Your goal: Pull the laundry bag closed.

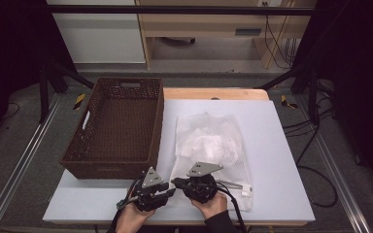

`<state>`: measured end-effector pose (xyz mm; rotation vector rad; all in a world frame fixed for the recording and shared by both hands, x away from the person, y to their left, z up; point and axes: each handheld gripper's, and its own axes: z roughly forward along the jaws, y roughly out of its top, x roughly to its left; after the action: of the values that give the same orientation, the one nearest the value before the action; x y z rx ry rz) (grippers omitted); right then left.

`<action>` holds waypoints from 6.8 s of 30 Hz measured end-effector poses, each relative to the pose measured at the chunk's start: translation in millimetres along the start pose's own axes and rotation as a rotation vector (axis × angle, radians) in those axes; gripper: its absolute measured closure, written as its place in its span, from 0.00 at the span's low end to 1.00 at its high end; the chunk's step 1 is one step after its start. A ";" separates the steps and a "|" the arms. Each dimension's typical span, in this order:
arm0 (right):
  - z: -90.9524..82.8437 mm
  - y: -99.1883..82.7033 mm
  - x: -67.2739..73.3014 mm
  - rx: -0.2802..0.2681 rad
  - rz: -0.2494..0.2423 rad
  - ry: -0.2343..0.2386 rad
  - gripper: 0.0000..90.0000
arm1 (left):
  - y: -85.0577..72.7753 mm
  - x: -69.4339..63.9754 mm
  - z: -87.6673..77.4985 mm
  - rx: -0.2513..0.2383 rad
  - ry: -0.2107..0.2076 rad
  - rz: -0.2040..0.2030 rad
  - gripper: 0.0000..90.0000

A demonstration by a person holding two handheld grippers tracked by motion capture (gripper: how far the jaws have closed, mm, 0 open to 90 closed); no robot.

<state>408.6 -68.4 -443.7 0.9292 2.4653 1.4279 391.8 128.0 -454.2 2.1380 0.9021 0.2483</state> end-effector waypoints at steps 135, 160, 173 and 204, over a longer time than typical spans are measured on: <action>-117.3 -86.2 -80.9 -0.014 0.375 -0.227 0.96 | -16.2 5.1 -3.0 -0.006 0.071 -0.016 0.97; -143.7 -100.6 -97.7 0.014 0.433 -0.334 0.96 | -17.7 5.4 -0.2 0.006 0.062 -0.022 0.97; -140.7 -93.6 -93.0 0.034 0.360 -0.386 0.95 | -18.6 1.4 2.9 0.010 0.059 -0.010 0.96; -126.6 -102.7 -108.9 0.111 0.310 -0.448 0.89 | -21.4 5.1 9.2 0.019 0.097 -0.046 0.95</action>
<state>398.2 -260.8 -479.4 1.5194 2.1458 1.0128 388.5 135.4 -476.6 2.1351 1.0118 0.3235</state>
